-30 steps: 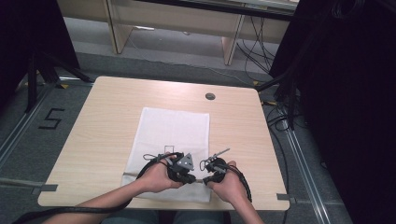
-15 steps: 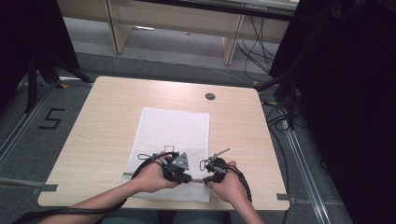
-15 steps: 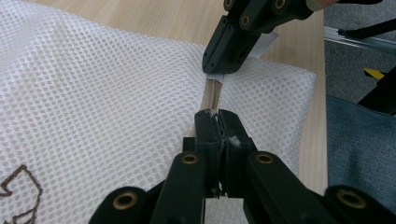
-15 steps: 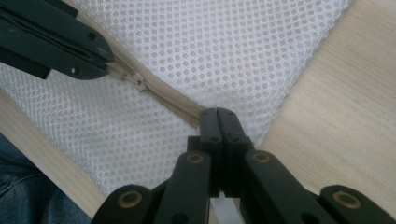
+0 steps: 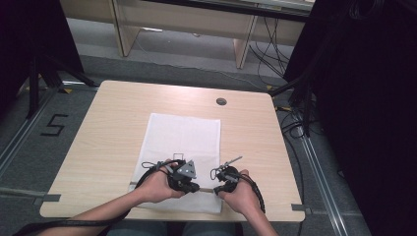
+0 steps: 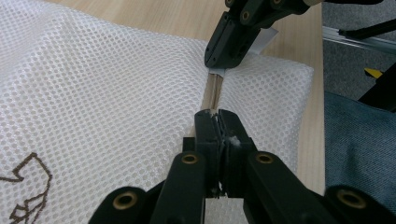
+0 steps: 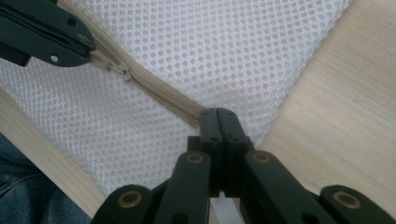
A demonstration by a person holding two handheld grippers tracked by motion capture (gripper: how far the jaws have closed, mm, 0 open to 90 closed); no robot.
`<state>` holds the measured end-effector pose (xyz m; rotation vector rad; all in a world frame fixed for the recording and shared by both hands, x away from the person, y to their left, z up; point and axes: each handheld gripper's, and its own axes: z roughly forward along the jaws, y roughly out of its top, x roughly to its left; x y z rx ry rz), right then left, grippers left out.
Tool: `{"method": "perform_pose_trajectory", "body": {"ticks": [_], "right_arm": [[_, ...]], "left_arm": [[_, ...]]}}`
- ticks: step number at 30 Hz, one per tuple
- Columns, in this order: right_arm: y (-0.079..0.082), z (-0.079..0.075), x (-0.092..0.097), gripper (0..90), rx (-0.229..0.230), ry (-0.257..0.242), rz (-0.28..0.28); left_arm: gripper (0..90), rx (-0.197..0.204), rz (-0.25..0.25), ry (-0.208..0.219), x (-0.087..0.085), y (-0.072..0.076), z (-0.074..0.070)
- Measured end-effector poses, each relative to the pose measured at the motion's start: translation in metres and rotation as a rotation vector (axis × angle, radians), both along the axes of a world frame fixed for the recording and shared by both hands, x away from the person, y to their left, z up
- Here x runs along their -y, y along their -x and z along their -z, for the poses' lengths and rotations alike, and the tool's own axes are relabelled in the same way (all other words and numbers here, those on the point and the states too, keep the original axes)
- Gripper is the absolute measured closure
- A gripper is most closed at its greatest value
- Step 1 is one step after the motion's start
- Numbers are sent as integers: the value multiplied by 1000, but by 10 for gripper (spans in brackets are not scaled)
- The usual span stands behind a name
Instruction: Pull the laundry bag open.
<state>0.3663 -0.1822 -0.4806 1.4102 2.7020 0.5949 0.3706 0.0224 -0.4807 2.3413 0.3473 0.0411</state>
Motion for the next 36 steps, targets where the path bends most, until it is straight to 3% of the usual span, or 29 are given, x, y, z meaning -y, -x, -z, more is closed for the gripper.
{"method": "perform_pose_trajectory", "body": {"ticks": [4, 5, 7, 9, 11, 13, 19, 27, 30, 31, 36], "right_arm": [[0, 0, 0, 900, 4, -8, -10], [1, 0, -1, 900, -9, -4, 16], [1, 0, -1, 900, -9, -4, 15], [0, 0, 0, 900, 2, -7, -10], [1, -1, -1, 900, -13, 6, 17], [0, 0, 0, 900, 4, -3, -15], [1, 0, -2, 900, -12, -6, 12], [0, 0, 0, 900, 2, -1, -1], [0, 0, 0, 900, -2, -2, -1], [0, 0, 0, 900, -2, -2, -1], [-1, 0, 0, 900, 2, -9, -10]], "left_arm": [[876, -1, -1, 4, -1, 0, 0], [876, -10, -14, 5, 0, 2, 0], [876, -10, -14, 6, 0, 2, 0], [876, -10, -13, 7, -1, 2, 1], [876, -7, -8, 5, -1, 2, 1], [876, 3, 1, -7, -2, 2, 0], [876, 11, 2, -13, -6, 2, -1], [876, 2, -10, -9, -9, 2, -1], [876, 16, 0, -17, -12, 0, -2], [876, -1, -15, -7, -12, 1, -2], [876, -4, -23, 1, -14, 2, -2]]}}
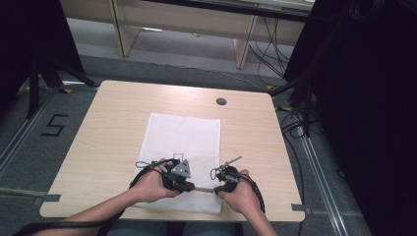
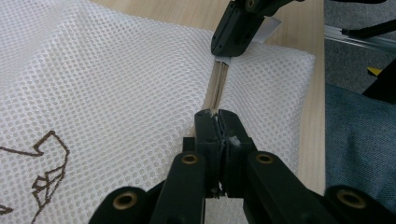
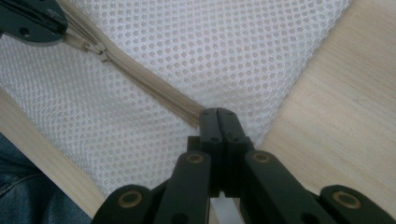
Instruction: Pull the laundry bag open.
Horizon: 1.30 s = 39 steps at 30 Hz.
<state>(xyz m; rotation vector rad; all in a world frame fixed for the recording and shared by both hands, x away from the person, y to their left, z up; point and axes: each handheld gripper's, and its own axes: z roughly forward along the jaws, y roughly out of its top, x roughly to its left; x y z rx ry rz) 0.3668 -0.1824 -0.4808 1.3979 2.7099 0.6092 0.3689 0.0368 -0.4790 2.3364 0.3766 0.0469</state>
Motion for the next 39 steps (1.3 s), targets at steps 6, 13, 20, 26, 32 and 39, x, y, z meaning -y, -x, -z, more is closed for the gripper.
{"method": "perform_pose_trajectory", "body": {"ticks": [6, 13, 20, 26, 32, 39], "right_arm": [[1, 0, 0, 900, -9, -1, 14], [0, 0, 0, 900, -3, -7, 9], [0, 0, 1, 900, -11, -5, 12], [0, 0, 1, 900, -11, -9, 16], [0, 0, 1, 900, -10, -8, 16], [0, 0, 1, 900, -10, -9, 19]], "left_arm": [[876, 3, 6, 4, -1, -1, 0], [876, -6, -7, 2, -3, 0, -1], [876, -6, -7, -1, -6, 0, -2], [876, -2, -5, -6, -10, 0, -3], [876, 5, -1, 0, -11, 0, -2], [876, -11, -16, 8, -13, 0, -1]]}}
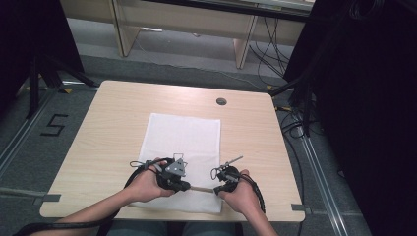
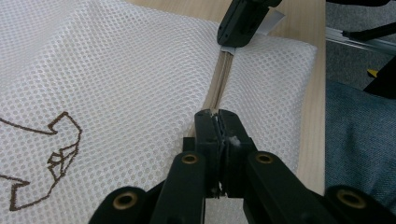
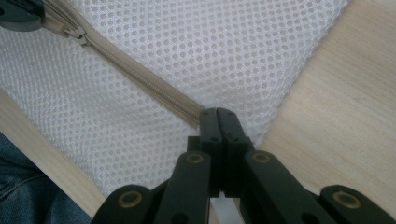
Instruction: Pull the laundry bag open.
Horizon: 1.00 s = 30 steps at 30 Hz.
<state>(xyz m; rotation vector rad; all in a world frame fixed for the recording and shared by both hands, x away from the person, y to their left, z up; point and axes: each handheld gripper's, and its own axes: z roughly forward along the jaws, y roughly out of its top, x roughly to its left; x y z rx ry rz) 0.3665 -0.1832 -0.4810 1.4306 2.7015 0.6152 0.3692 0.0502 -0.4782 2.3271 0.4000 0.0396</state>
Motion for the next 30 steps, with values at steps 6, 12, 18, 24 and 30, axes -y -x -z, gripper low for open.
{"method": "perform_pose_trajectory", "body": {"ticks": [6, 12, 18, 24, 30], "right_arm": [[1, -1, -1, 900, -9, 4, 12], [1, -1, 0, 900, -10, 4, 12], [0, 0, 0, 900, -4, 0, 2], [1, -1, -1, 900, -9, 4, 12], [1, -1, -1, 900, -7, 10, 10]], "left_arm": [[876, 8, 9, -10, 0, 0, 0], [876, 5, 5, -6, -2, 0, 1], [876, 7, 8, 0, -2, 1, 1], [876, 15, 24, -5, -2, 0, 0], [876, 17, 33, -9, -3, 0, 0]]}}
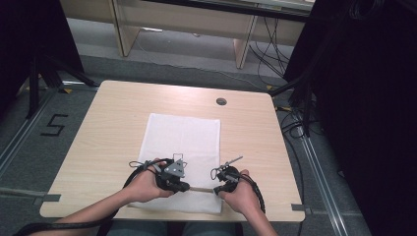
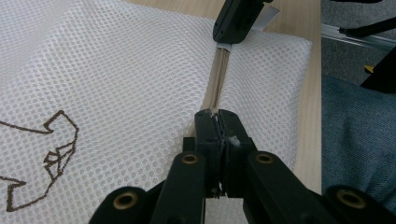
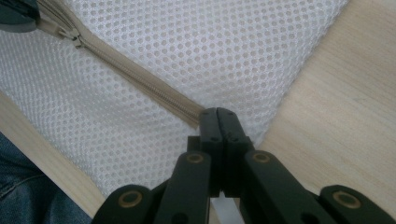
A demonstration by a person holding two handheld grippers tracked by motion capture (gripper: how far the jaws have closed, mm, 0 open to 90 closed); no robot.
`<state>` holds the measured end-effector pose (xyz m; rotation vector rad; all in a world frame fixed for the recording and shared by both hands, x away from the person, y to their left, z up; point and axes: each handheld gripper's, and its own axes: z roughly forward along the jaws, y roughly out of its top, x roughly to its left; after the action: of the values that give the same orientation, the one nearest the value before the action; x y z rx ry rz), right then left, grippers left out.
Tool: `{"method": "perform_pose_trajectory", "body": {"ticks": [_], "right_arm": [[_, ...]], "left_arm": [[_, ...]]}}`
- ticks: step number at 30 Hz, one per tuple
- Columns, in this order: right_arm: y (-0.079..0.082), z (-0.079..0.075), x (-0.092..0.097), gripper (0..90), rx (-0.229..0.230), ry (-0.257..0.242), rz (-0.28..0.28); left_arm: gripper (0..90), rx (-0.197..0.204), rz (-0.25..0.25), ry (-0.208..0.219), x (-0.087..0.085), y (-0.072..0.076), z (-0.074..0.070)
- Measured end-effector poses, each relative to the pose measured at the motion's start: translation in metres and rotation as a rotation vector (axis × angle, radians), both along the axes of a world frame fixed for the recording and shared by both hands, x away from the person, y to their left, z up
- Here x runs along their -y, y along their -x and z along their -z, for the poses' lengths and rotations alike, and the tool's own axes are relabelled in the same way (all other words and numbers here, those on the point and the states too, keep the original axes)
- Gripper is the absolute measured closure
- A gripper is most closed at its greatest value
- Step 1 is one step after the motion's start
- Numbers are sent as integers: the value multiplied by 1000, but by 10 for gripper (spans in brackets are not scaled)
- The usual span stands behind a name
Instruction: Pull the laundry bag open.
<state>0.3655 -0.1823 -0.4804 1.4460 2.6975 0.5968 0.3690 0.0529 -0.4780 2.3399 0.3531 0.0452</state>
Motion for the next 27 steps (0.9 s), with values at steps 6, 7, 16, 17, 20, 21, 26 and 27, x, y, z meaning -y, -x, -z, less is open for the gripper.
{"method": "perform_pose_trajectory", "body": {"ticks": [6, 7, 16, 17, 20, 21, 26, 27], "right_arm": [[0, 1, 0, 900, 13, -4, -16], [0, 1, 0, 900, 13, -4, -16], [0, 0, -3, 900, 6, 13, -6], [1, -1, -4, 900, 5, 16, -5], [1, -1, -5, 900, -2, 17, -2], [1, -1, -5, 900, -6, 17, -1], [1, 0, -5, 900, 0, 19, -6], [1, -1, -5, 900, 1, 20, -4]], "left_arm": [[877, -21, -11, -6, -1, 2, 2], [877, -21, -11, -6, -1, 2, 2], [876, -34, -27, 9, 0, -2, 4], [876, -34, -35, 5, 0, -2, 4], [876, -38, -37, 6, 2, -2, 5], [876, -35, -35, 8, 3, -3, 5], [876, -50, -56, 10, 3, -4, 5], [876, -55, -61, 6, 2, -4, 5]]}}
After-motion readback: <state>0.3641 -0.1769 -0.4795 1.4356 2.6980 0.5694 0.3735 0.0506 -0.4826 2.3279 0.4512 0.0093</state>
